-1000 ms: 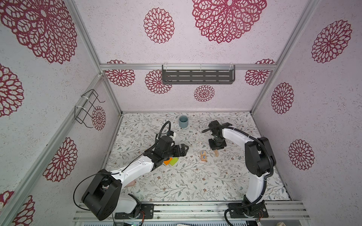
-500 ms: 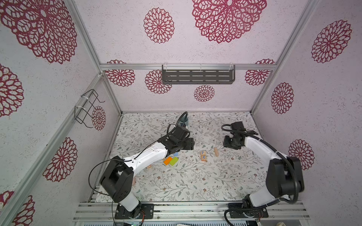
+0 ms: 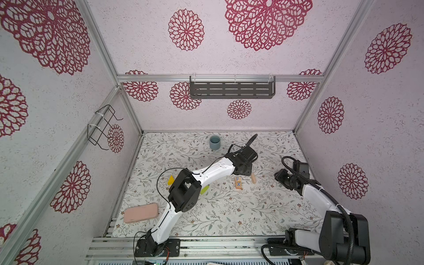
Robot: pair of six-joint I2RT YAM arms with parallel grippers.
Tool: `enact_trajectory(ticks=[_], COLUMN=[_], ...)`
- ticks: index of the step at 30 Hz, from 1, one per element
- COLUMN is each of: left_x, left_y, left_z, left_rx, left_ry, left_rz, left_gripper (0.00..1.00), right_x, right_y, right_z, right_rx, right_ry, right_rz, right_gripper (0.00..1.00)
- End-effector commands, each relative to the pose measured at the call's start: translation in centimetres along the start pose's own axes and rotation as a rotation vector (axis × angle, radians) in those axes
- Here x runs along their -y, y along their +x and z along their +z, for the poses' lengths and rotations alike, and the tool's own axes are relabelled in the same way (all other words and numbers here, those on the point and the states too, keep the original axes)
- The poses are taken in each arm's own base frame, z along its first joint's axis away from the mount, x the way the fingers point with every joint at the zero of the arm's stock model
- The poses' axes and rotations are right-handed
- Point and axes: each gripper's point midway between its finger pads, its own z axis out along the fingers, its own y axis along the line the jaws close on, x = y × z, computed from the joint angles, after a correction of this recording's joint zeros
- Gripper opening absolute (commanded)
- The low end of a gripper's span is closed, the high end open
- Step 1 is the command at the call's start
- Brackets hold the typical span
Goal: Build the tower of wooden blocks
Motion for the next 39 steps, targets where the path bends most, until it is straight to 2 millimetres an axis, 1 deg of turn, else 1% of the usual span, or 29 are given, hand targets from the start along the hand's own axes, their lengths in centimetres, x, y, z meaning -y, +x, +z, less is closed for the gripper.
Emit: enact_trajectory(ticks=[1,4,6,14,27,32,39], left_x=[0.5,1.4,2.2,2.6,4.1,4.0,3.9], left_y=[0.5,0.9,1.0,2.2,3.3,3.8,3.9], left_z=[1.1,2.4,2.9,4.6,6.0,6.6,6.8], left_rx=[0.008,0.01,0.018,-0.011,-0.033,-0.045,-0.045], left_ry=[-0.074,-0.08,-0.07,-0.076,-0.032,-0.041,-0.044], left_rz=[-0.033,-0.051,-0.052,-0.079,-0.088,-0.09,-0.086], left_gripper=[0.43,0.43,0.42,0.41,0.41,0.41,0.34], right_x=[-1.9,-2.1,-2.0,-1.8,-1.8,-1.8,-1.8], right_y=[-2.6,-2.6,-2.6,-2.2,-1.8,-1.8,-1.8], right_z=[-1.3,-1.7,-1.9,-2.0,-1.9,-1.9,-1.9], right_rx=[0.109,0.124,0.128,0.132,0.123,0.123,0.122], right_ry=[-0.082,-0.096,-0.098,-0.101,-0.108,-0.109,-0.112], right_rz=[0.012,0.009,0.006,-0.008,-0.009,-0.01,-0.012], right_gripper=[0.48,0.48,0.48,0.48,0.48,0.48,0.48])
